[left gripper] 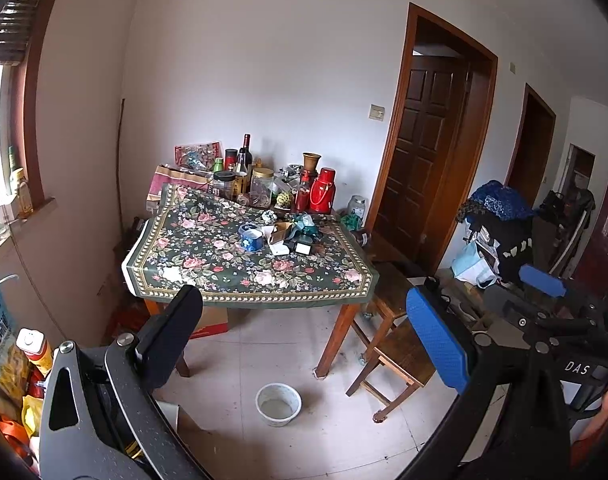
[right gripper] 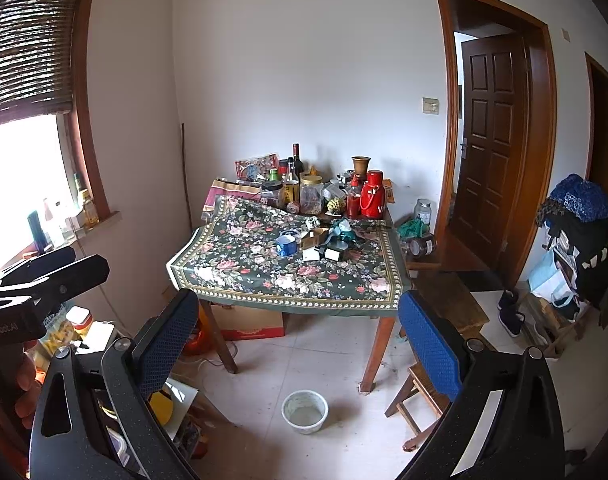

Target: Collect trash

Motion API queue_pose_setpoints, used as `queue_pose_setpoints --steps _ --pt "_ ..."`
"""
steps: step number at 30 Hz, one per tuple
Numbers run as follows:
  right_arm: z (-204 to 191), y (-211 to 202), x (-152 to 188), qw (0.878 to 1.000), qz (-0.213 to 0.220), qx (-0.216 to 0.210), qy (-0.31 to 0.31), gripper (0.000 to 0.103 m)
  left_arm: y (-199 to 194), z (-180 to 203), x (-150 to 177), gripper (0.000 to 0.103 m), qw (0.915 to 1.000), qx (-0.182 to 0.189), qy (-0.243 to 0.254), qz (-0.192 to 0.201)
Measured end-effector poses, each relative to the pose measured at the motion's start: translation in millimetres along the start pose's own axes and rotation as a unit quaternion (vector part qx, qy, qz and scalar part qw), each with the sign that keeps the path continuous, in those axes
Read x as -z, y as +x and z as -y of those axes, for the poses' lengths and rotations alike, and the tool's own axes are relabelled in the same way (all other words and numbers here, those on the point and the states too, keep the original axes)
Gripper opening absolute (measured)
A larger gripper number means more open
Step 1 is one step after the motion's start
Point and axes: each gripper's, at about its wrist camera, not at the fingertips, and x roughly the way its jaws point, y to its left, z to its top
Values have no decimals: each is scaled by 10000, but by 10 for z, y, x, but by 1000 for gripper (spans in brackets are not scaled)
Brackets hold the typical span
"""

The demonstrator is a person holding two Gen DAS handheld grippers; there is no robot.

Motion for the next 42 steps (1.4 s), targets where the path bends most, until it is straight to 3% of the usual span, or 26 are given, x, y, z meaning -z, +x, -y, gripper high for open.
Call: queue_pose_setpoints --steps 29,42 --pt "-23 11 27 10000 10 -10 5 99 41 80 -58 102 10000 -17 66 -27" --pt "183 57 0 10000 48 -69 13 99 160 163 -92 102 9999 -65 123 4"
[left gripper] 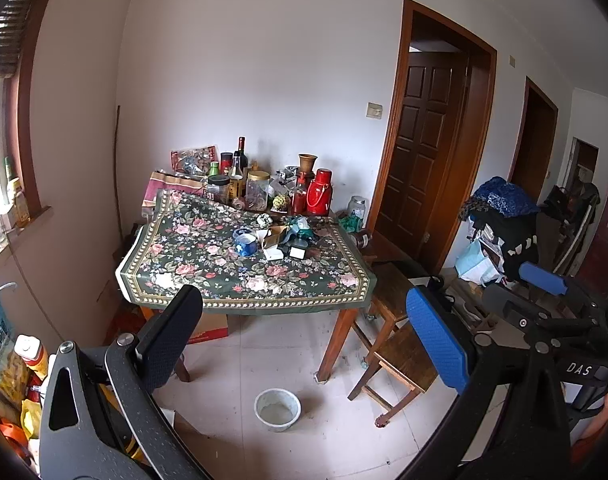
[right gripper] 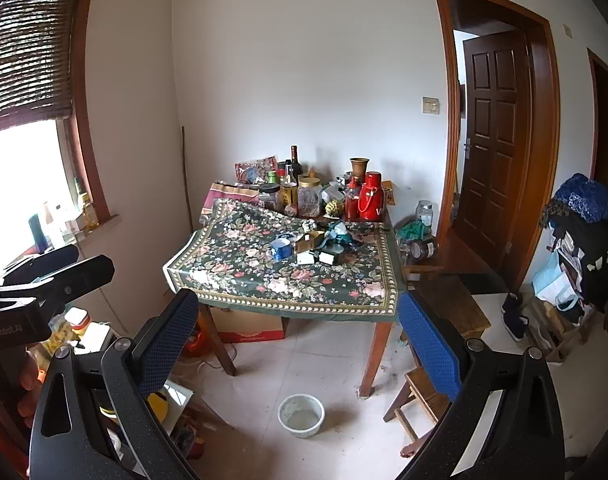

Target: Collect trash

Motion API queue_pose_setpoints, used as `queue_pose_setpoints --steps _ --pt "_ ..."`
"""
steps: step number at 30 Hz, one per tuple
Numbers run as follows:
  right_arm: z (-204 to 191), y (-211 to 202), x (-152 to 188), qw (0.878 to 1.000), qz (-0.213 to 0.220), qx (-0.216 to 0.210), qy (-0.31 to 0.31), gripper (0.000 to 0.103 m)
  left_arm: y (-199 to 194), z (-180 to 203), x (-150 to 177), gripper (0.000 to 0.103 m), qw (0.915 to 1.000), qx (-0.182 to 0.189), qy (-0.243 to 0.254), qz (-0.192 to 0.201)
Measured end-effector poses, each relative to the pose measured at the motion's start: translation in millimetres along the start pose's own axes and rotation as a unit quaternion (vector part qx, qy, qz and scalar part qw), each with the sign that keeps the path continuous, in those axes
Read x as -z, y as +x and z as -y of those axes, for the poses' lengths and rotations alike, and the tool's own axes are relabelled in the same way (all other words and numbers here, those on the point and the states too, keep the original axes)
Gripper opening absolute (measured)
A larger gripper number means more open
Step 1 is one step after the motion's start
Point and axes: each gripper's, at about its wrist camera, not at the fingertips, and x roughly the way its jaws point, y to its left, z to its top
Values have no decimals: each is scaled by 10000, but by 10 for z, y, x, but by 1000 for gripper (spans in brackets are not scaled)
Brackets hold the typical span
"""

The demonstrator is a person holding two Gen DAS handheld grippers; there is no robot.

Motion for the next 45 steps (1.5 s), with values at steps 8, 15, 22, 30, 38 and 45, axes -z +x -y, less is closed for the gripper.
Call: queue_pose_setpoints --steps 8,15,22,30,38,45 --pt "236 17 -77 9999 136 33 -51 99 217 260 -66 102 10000 -28 35 3" --pt "504 224 -109 9999 -40 97 18 99 454 420 -103 103 9999 -114 12 -67" --pt "732 632 -85 9985 -426 228 237 99 955 385 -174 103 9991 -210 27 -375" --pt "748 1256 -207 9942 -648 818 262 99 1707 -84 -311 102 9983 -102 -140 -548" --pt "451 2084 -602 9914 -926 815 436 99 2582 -790 -813 102 9972 -126 -229 -704" --pt "271 2774 -727 9873 -1175 866 621 99 3292 -1267 -937 92 9938 -111 -31 -1104"
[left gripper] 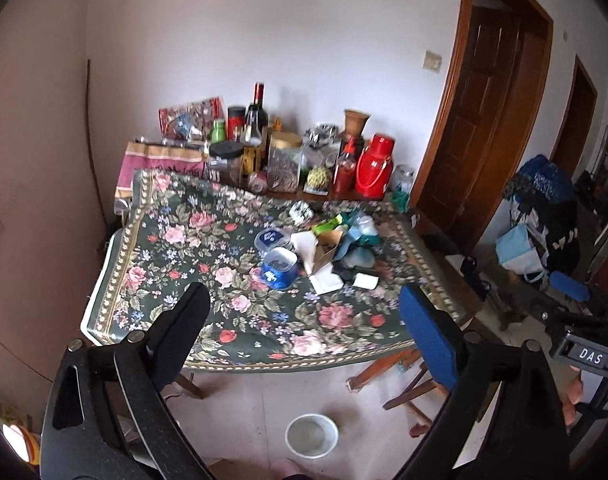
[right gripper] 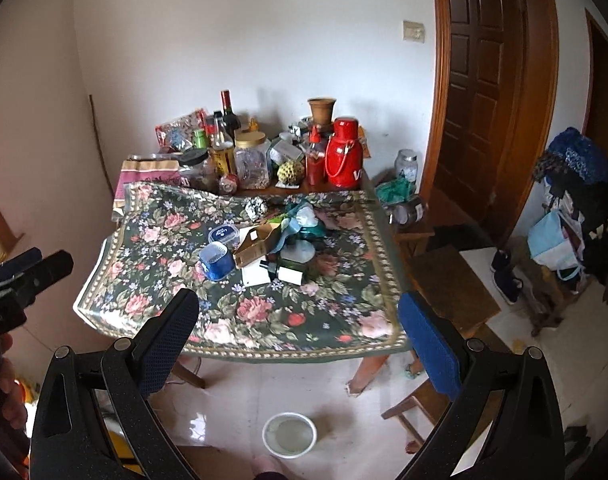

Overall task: Collect trash
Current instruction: 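Move both tools toward the clutter on the floral tablecloth, then grasp the clear plastic cup with the left tool while the right tool grasps the green spray bottle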

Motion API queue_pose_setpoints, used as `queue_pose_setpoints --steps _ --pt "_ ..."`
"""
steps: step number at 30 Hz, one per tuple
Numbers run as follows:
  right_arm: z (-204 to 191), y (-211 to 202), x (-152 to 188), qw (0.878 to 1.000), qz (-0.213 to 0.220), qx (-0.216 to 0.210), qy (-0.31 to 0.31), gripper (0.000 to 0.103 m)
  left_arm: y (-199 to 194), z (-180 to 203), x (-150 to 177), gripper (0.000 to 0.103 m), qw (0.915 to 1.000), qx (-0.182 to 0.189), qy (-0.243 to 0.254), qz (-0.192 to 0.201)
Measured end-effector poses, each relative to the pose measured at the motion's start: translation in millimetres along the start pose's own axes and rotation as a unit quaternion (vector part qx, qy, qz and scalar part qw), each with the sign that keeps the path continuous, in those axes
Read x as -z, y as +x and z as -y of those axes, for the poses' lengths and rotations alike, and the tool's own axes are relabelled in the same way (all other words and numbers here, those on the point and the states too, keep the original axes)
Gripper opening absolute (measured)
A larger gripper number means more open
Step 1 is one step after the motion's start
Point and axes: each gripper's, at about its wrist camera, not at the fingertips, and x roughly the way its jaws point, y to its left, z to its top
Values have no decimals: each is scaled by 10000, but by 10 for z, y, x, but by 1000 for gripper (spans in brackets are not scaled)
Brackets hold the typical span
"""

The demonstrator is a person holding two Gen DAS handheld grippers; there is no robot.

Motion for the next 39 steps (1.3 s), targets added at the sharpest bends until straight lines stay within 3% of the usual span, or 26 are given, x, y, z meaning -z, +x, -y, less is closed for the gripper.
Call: queue_pose_setpoints --steps 4,11,18,27,32,35,39 --pt "-84 385 -54 9992 -390 -40 59 99 464 -210 -17 85 9988 74 -164 -451" --pt "-158 1118 -92 9947 -1019 128 -47 99 1261 -368 48 85 9919 125 -272 -1237" --pt "-114 1868 -166 9849 -1720 -157 -130 99 1988 -368 58 85 9832 106 -324 -1796" --pt "59 2704 -290 9670 -2432 -748 155 98 2991 -375 19 85 9678 -324 -391 -2463" --pt "164 3046 -313 9596 -2713 -725 202 96 3365 -415 12 85 9604 -453 -610 -2682" --pt "230 3211 -312 9491 -2993 -946 269 85 3521 -418 -5 85 9576 -511 -752 -2734" --pt "259 3356 -306 9412 -3210 -1041 171 80 3677 -444 -49 85 9540 -523 -1044 -2760"
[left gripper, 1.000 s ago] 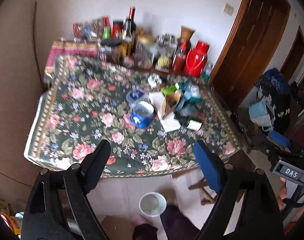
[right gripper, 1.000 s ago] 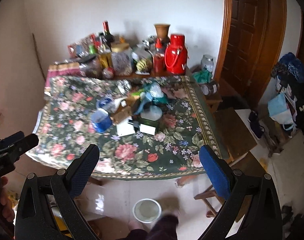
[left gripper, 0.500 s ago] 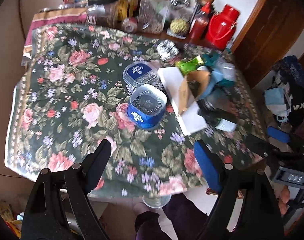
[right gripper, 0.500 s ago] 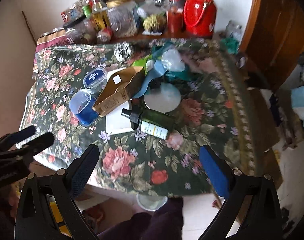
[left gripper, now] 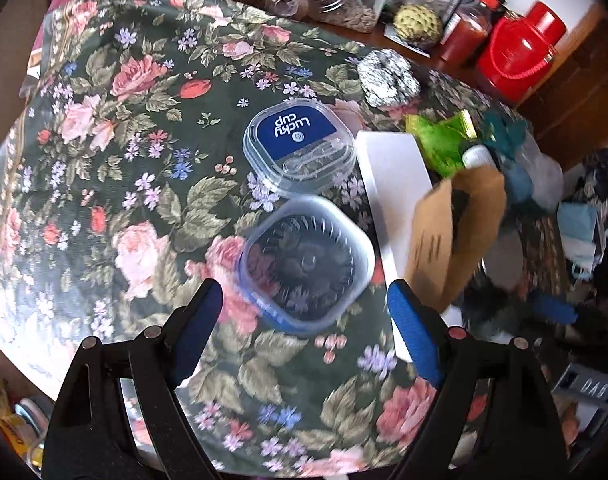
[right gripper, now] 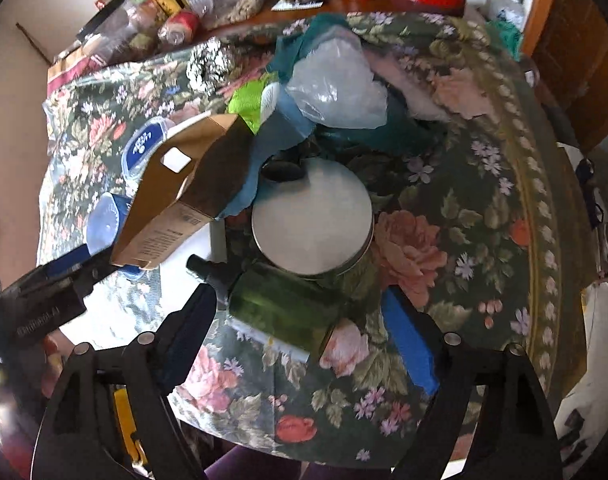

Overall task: Collect trash
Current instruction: 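Grasp the clear plastic cup with the left tool while the right tool grasps the green spray bottle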

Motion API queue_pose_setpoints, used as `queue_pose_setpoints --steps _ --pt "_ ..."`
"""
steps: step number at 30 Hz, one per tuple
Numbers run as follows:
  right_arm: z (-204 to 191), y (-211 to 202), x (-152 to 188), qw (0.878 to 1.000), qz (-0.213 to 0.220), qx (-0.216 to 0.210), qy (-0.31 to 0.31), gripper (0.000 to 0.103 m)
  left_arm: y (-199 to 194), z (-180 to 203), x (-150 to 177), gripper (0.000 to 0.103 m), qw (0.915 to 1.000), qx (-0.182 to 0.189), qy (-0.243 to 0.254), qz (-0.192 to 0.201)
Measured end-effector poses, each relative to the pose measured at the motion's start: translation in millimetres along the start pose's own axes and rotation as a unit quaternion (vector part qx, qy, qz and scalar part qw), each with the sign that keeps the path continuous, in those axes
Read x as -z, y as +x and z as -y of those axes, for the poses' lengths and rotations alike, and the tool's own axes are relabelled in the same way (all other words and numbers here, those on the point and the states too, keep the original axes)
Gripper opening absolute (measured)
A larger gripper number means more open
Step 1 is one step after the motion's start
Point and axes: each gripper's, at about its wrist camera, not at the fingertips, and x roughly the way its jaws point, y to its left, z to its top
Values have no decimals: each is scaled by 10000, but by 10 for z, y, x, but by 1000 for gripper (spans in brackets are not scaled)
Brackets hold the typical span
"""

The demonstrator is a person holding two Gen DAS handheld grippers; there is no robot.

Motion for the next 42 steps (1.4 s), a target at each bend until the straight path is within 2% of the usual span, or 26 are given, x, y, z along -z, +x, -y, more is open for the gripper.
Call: queue_pose_setpoints --steps 5,7,8,9,10,11,17,20,21,22,26,29,30,31,32,33,34,36,42 --pt "64 50 -46 9996 -178 -236 -21 71 90 9 -122 85 9998 -39 -200 6" --pt "86 53 -64 9989 -205 -429 38 60 114 22 -137 85 9997 -107 -211 32" --pt "92 56 -76 9985 -228 -501 57 59 126 29 -143 84 9997 -126 -210 43" --pt "92 60 -88 9985 -236 -494 62 57 133 33 -136 77 9997 -138 -198 43" --pt "82 49 -90 9986 -223 -481 17 46 154 40 -135 73 9997 -165 -174 4" --pt "58 44 -87 9985 -237 -481 -76 44 177 45 -134 71 9997 -190 -142 -47" --pt "-76 37 -35 9987 -173 -288 -382 38 141 35 -80 70 9996 -258 -49 30" --pt "-104 -1 12 9988 -111 -247 -398 29 14 -40 -1 70 9996 -268 -10 118" --pt "-116 -24 21 9990 -53 -224 -396 18 -25 -63 17 70 9996 -255 -4 151" --pt "-130 -55 27 9990 -8 -200 -398 0 -77 -90 45 70 9995 -238 4 189" --pt "-145 14 90 9991 -122 127 -398 1 -278 -192 193 70 9992 -202 135 312" --pt "-119 -23 180 9997 -52 131 -206 3 -395 -221 330 70 9983 -313 319 383" --pt "-117 -71 219 9999 33 58 -159 9 -434 -238 382 70 9979 -350 378 404" --pt "-123 -102 250 9999 71 32 -148 28 -471 -255 434 70 9975 -391 425 418" --pt "-137 -124 272 9998 111 11 -145 38 -505 -268 491 70 9971 -429 461 421" --pt "-158 -151 298 9997 170 -12 -149 57 -533 -293 539 70 9969 -450 484 419" --pt "-184 -174 326 9995 279 12 -154 61 -570 -313 603 70 9967 -481 518 410" --pt "-240 -174 367 9990 357 158 -225 61 -637 -359 709 70 9962 -508 569 413" --pt "-366 -42 422 9997 172 115 -131 60 -777 -473 888 70 9963 -506 515 465"
